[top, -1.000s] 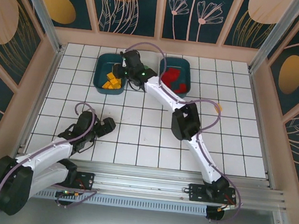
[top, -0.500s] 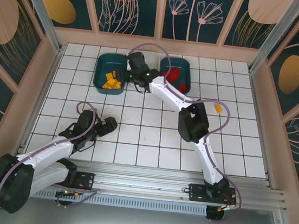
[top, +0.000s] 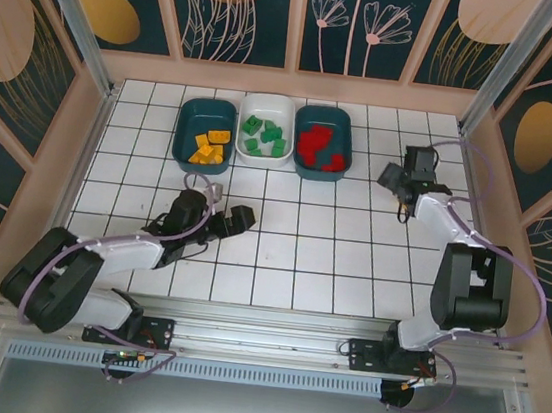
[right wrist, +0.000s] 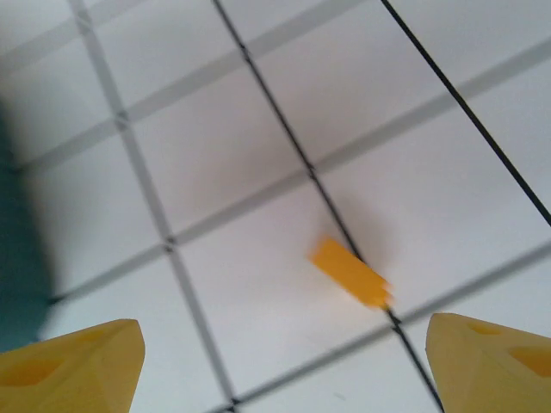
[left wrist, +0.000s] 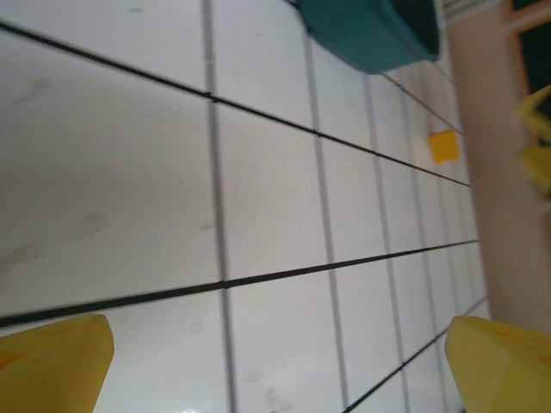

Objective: Sort the legos into containers by color

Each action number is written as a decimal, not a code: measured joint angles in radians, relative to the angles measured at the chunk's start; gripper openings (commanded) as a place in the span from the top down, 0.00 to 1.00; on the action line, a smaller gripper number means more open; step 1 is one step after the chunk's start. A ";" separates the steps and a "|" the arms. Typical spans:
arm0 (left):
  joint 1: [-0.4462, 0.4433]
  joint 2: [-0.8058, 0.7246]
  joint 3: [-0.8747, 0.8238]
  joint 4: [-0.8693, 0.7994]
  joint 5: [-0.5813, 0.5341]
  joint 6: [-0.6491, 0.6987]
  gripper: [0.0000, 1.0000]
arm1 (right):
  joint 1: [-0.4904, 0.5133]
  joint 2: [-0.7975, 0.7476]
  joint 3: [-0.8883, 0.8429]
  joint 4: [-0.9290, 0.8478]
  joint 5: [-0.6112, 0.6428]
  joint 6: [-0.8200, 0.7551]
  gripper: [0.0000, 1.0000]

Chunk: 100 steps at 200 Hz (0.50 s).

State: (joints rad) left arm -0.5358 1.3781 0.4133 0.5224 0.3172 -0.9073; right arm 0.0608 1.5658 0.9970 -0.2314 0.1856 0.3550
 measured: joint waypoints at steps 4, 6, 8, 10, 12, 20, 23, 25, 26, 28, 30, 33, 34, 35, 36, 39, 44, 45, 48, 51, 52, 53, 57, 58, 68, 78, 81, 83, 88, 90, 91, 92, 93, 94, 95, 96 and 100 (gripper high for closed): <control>0.000 0.012 0.005 0.014 0.006 -0.001 0.02 | -0.007 0.010 -0.003 -0.006 0.000 -0.001 0.14; 0.000 0.020 0.008 0.021 0.011 -0.002 0.01 | -0.010 0.017 -0.004 -0.009 -0.001 -0.001 0.14; 0.000 0.026 0.011 0.027 0.014 -0.004 0.01 | -0.012 0.023 -0.004 -0.011 -0.003 -0.001 0.14; 0.000 0.031 0.013 0.032 0.016 -0.004 0.01 | -0.014 0.029 -0.004 -0.011 -0.003 -0.002 0.14; 0.000 0.035 0.014 0.035 0.018 -0.004 0.01 | -0.016 0.038 -0.003 -0.010 -0.004 -0.002 0.14; 0.000 0.048 0.016 0.050 0.025 -0.005 0.02 | -0.021 0.064 -0.003 -0.006 -0.008 -0.003 0.14; 0.000 0.050 0.017 0.053 0.027 -0.005 0.02 | -0.021 0.073 -0.002 -0.005 -0.008 -0.003 0.15; 0.000 0.051 0.017 0.053 0.027 -0.005 0.02 | -0.021 0.082 -0.001 -0.005 -0.008 -0.005 0.15; 0.000 0.051 0.017 0.053 0.027 -0.005 0.01 | -0.022 0.084 -0.001 -0.005 -0.008 -0.005 0.15; 0.000 0.051 0.017 0.054 0.027 -0.004 0.02 | -0.023 0.092 0.001 -0.005 -0.009 -0.005 0.16; 0.000 0.051 0.017 0.054 0.028 -0.004 0.02 | -0.023 0.099 0.003 -0.005 -0.009 -0.005 0.16; 0.000 0.051 0.017 0.054 0.027 -0.004 0.01 | -0.024 0.112 0.006 -0.005 -0.009 -0.007 0.17; 0.000 0.051 0.017 0.054 0.027 -0.004 0.02 | -0.024 0.117 0.008 -0.005 -0.009 -0.006 0.17; 0.000 0.051 0.017 0.054 0.027 -0.004 0.02 | -0.025 0.120 0.009 -0.005 -0.009 -0.006 0.17; 0.000 0.051 0.017 0.054 0.027 -0.004 0.02 | -0.025 0.122 0.010 -0.005 -0.009 -0.006 0.17; 0.000 0.051 0.017 0.054 0.027 -0.004 0.01 | -0.026 0.135 0.014 -0.004 -0.009 -0.009 0.18; 0.000 0.050 0.017 0.054 0.027 -0.004 0.02 | -0.029 0.158 0.024 -0.005 -0.008 -0.010 0.19; 0.000 0.050 0.017 0.054 0.027 -0.004 0.02 | -0.029 0.161 0.025 -0.005 -0.008 -0.010 0.20; 0.000 0.049 0.017 0.053 0.027 -0.004 0.02 | -0.031 0.172 0.031 -0.006 -0.007 -0.012 0.21; 0.000 0.048 0.016 0.053 0.027 -0.004 0.02 | -0.032 0.187 0.039 -0.006 -0.005 -0.014 0.21; 0.000 0.047 0.016 0.053 0.027 -0.004 0.01 | -0.033 0.190 0.040 -0.006 -0.004 -0.014 0.22; 0.000 0.047 0.016 0.053 0.027 -0.004 0.02 | -0.033 0.196 0.044 -0.007 -0.003 -0.016 0.22; 0.000 0.044 0.015 0.053 0.027 -0.003 0.02 | -0.035 0.209 0.053 -0.008 -0.001 -0.016 0.23; 0.000 0.042 0.014 0.052 0.027 -0.004 0.02 | -0.035 0.215 0.056 -0.008 0.000 -0.017 0.23; 0.000 0.030 0.010 0.050 0.025 -0.003 0.01 | -0.039 0.252 0.082 -0.013 0.007 -0.023 0.27; 0.000 0.012 0.003 0.049 0.023 -0.003 0.01 | -0.044 0.284 0.105 -0.014 0.014 -0.029 0.31; 0.000 0.008 0.002 0.049 0.023 -0.003 0.01 | -0.046 0.292 0.113 -0.016 0.018 -0.030 0.32; 0.000 0.004 0.002 0.049 0.022 -0.003 0.02 | -0.047 0.296 0.115 -0.016 0.019 -0.030 0.32; 0.000 -0.003 -0.001 0.049 0.019 -0.003 0.02 | -0.049 0.306 0.124 -0.017 0.024 -0.034 0.33; 0.000 -0.006 -0.002 0.049 0.019 -0.003 0.01 | -0.050 0.310 0.127 -0.018 0.026 -0.032 0.34; 0.000 -0.007 -0.002 0.049 0.019 -0.003 0.02 | -0.051 0.313 0.129 -0.019 0.027 -0.035 0.34; 0.000 -0.010 -0.002 0.049 0.019 -0.003 0.01 | -0.052 0.315 0.130 -0.019 0.027 -0.035 0.35; 0.000 -0.011 -0.002 0.049 0.019 -0.003 0.01 | -0.053 0.317 0.133 -0.019 0.028 -0.035 0.35; 0.000 -0.013 -0.003 0.048 0.018 -0.003 0.01 | -0.053 0.317 0.134 -0.020 0.029 -0.035 0.35; 0.000 -0.013 -0.003 0.048 0.018 -0.003 0.01 | -0.054 0.319 0.136 -0.020 0.031 -0.034 0.36; 0.000 -0.014 -0.003 0.048 0.018 -0.003 0.01 | -0.055 0.320 0.137 -0.020 0.031 -0.033 0.36; 0.000 -0.019 -0.004 0.049 0.015 -0.003 0.01 | -0.058 0.328 0.143 -0.022 0.035 -0.034 0.38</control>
State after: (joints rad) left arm -0.5362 1.3594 0.4095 0.5713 0.3325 -0.9100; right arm 0.0025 1.8935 1.1397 -0.2531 0.2211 0.3210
